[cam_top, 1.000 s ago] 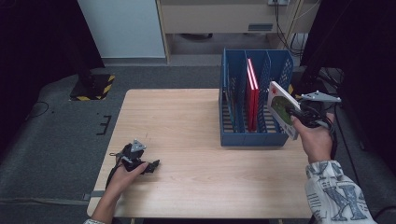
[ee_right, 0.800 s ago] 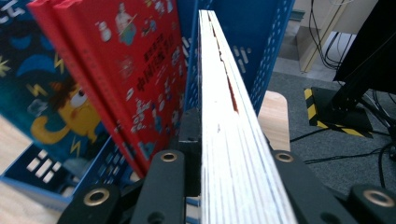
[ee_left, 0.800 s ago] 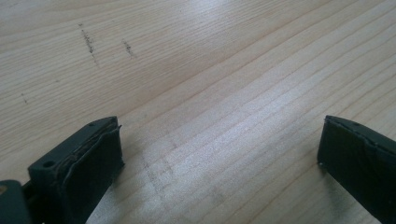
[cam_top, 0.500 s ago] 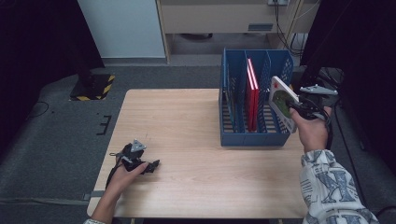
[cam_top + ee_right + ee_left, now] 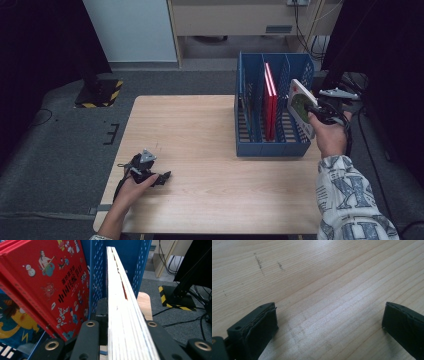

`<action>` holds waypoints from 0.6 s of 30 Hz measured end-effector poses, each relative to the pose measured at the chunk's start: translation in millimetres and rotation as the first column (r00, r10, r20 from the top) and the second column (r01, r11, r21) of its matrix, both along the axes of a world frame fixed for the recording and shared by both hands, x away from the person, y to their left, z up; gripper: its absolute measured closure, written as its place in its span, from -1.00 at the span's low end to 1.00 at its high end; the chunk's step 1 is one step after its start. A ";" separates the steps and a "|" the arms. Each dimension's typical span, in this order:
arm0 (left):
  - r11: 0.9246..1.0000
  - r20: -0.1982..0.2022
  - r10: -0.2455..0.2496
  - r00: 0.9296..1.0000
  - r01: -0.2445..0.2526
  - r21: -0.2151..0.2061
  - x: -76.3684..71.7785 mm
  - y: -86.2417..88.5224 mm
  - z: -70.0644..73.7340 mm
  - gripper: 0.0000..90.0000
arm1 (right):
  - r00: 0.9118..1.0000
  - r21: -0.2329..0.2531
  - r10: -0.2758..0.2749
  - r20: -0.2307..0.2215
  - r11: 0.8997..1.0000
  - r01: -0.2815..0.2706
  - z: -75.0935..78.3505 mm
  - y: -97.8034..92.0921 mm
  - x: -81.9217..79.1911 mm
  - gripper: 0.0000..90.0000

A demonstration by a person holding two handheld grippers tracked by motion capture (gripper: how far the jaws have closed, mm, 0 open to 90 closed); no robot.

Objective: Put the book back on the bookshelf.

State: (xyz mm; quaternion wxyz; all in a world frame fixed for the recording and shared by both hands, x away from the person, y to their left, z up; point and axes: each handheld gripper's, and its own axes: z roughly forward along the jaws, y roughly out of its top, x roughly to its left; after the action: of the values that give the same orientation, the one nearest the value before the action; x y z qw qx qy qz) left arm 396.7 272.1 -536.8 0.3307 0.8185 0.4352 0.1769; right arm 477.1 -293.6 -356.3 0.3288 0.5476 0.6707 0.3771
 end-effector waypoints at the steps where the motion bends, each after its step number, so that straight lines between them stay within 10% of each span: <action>1: 1.000 0.000 0.000 1.000 0.000 0.000 0.0 0.0 0.0 -1.00 | 1.000 -0.003 -0.002 0.002 1.000 0.002 -0.6 0.5 0.6 0.68; 18: 1.000 0.000 -0.001 1.000 0.001 -0.001 0.6 -0.3 -0.1 -1.00 | 1.000 0.028 -0.025 0.005 0.999 0.024 -18.0 9.5 21.0 0.68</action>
State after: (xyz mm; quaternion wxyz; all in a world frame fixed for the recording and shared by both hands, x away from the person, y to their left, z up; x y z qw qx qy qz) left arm 397.3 271.8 -536.8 0.3311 0.8187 0.4347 0.1766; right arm 498.0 -284.2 -374.2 0.3276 0.5592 0.6577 0.3840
